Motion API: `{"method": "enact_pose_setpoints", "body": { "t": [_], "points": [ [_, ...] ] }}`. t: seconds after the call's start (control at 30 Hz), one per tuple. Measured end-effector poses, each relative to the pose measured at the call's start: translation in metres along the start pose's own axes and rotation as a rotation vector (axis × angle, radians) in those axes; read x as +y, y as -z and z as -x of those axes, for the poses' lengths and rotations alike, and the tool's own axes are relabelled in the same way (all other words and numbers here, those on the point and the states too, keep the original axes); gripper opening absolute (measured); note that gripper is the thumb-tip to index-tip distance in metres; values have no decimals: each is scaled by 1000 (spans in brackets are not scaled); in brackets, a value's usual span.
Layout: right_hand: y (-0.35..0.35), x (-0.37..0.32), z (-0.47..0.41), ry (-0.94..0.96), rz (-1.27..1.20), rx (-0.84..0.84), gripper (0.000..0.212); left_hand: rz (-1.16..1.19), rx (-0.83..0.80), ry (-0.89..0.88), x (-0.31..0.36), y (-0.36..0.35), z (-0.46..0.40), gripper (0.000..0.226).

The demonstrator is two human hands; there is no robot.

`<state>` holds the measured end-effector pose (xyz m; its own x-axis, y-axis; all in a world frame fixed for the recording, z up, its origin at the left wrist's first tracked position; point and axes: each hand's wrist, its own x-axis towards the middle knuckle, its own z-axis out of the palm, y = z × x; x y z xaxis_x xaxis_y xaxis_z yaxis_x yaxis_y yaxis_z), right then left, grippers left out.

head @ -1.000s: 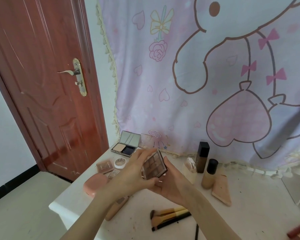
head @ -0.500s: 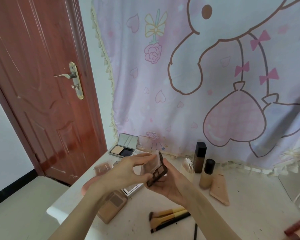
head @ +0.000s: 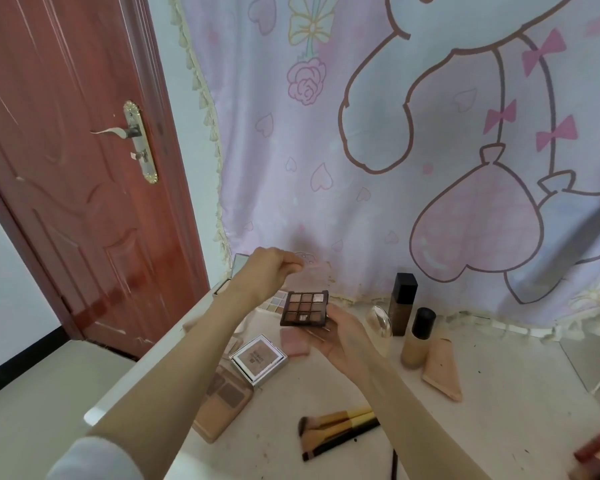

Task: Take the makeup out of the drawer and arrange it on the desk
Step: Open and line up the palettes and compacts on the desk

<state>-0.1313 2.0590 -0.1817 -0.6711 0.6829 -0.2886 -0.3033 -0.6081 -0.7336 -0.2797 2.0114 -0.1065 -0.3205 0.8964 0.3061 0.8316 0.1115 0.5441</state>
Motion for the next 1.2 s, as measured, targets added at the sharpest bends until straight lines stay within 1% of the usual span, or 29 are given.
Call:
{"method": "enact_pose_setpoints", "body": {
  "t": [0.13, 0.27, 0.33, 0.4, 0.47, 0.53, 0.63, 0.7, 0.83, 0.97, 1.07, 1.2],
  "points": [
    [0, -5, -18, 78, 56, 67, 29, 61, 4, 37, -11, -12, -23, 19],
    [-1, 0, -41, 106, 121, 214, 23, 83, -18, 36, -26, -32, -40, 21],
    [-2, 5, -52, 148, 180, 287, 31, 86, -26, 26, -34, -43, -47, 22],
    [0, 10, -63, 181, 267, 348, 34, 101, -26, 32, -41, -52, -53, 21],
    [4, 15, -73, 189, 418, 434, 30, 101, -25, 24, -48, -59, -58, 19],
    [7, 18, -80, 196, 574, 526, 32, 100, -30, 1, -53, -65, -63, 18],
    [10, 19, -84, 206, 671, 594, 36, 112, -42, -43, -58, -73, -69, 21],
    [10, 19, -84, 207, 699, 592, 33, 100, -44, -61, -61, -78, -75, 24],
    [11, 21, -81, 272, 857, 488, 22, -1, -60, -105, -67, -83, -84, 25],
    [10, 24, -77, 271, 949, 401, 36, -89, -35, -145, -70, -86, -89, 25],
    [10, 25, -71, 316, 1035, 348, 38, -198, -23, -128, -72, -91, -93, 27],
    [12, 25, -65, 385, 1123, 300, 50, -259, -26, -117, -72, -95, -98, 29]
  ]
}}
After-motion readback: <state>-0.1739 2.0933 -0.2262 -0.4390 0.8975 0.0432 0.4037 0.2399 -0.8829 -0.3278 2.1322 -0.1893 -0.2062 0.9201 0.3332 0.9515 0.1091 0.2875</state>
